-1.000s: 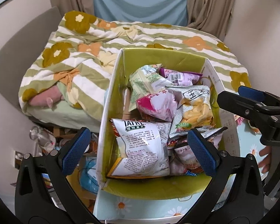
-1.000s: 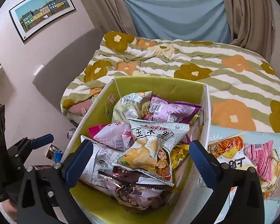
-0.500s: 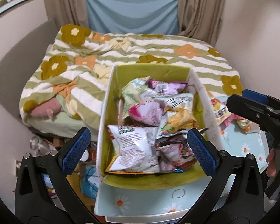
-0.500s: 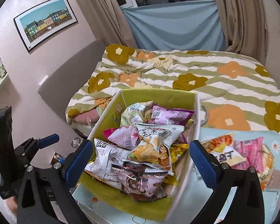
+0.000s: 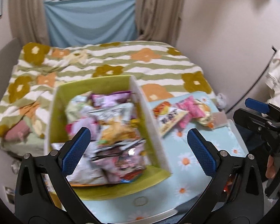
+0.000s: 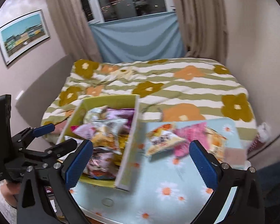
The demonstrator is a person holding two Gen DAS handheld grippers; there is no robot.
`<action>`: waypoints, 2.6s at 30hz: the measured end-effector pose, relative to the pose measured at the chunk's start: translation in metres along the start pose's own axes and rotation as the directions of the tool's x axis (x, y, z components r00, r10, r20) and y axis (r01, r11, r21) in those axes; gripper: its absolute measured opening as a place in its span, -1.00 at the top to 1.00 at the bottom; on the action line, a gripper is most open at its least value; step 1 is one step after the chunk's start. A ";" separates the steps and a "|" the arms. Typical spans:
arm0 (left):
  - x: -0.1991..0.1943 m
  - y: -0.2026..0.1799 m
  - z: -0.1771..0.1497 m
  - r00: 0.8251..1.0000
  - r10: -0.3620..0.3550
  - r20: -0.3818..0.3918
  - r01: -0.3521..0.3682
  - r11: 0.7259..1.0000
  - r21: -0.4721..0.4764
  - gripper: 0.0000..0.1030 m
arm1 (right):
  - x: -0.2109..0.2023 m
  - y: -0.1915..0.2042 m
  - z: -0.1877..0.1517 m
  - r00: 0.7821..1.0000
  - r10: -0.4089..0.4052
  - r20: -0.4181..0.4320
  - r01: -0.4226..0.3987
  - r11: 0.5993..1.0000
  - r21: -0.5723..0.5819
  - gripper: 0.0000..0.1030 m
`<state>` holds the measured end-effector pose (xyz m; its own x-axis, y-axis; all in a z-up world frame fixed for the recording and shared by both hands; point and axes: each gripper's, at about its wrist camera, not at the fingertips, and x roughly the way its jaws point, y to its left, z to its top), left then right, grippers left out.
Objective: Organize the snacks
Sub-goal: 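Move both tools back over the tray toward the last bags, then grasp the pink striped bag with the left gripper while the right grasps the orange egg cake bag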
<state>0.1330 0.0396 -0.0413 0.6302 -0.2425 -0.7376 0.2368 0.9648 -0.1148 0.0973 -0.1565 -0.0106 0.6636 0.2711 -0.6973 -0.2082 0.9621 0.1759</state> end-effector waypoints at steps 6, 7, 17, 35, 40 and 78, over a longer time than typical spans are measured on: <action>0.037 -0.050 0.018 0.999 -0.036 -0.036 0.039 0.994 0.106 -1.00 | -0.010 -0.059 -0.007 0.998 -0.064 0.000 0.064 0.996 0.068 -0.99; 0.044 -0.057 0.022 0.998 -0.038 -0.045 0.042 0.993 0.114 -1.00 | -0.008 -0.070 -0.007 0.997 -0.072 -0.006 0.072 0.994 0.076 -0.99; 0.140 -0.119 0.076 0.984 -0.075 -0.164 0.087 0.994 0.071 -1.00 | 0.032 -0.166 -0.003 0.995 -0.052 -0.091 0.064 0.988 0.143 -0.99; 0.325 -0.171 0.067 0.879 0.026 -0.476 -0.005 0.999 0.045 -1.00 | 0.146 -0.252 -0.019 0.959 0.142 -0.246 -0.097 0.977 0.188 -0.99; 0.341 -0.166 0.058 0.855 0.018 -0.518 -0.013 1.000 0.013 -0.87 | 0.166 -0.253 -0.022 0.943 0.172 -0.284 -0.121 0.975 0.187 -0.98; 0.288 -0.129 0.021 0.868 -0.050 -0.495 0.009 0.996 -0.084 -0.19 | 0.211 -0.219 -0.032 0.910 0.190 -0.369 -0.179 0.982 0.064 -0.16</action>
<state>0.2995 -0.1568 -0.2254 0.1692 -0.2078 -0.9634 0.1793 0.9677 -0.1773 0.2599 -0.3114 -0.2184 0.2987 0.4189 -0.8575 -0.2770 0.8979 0.3422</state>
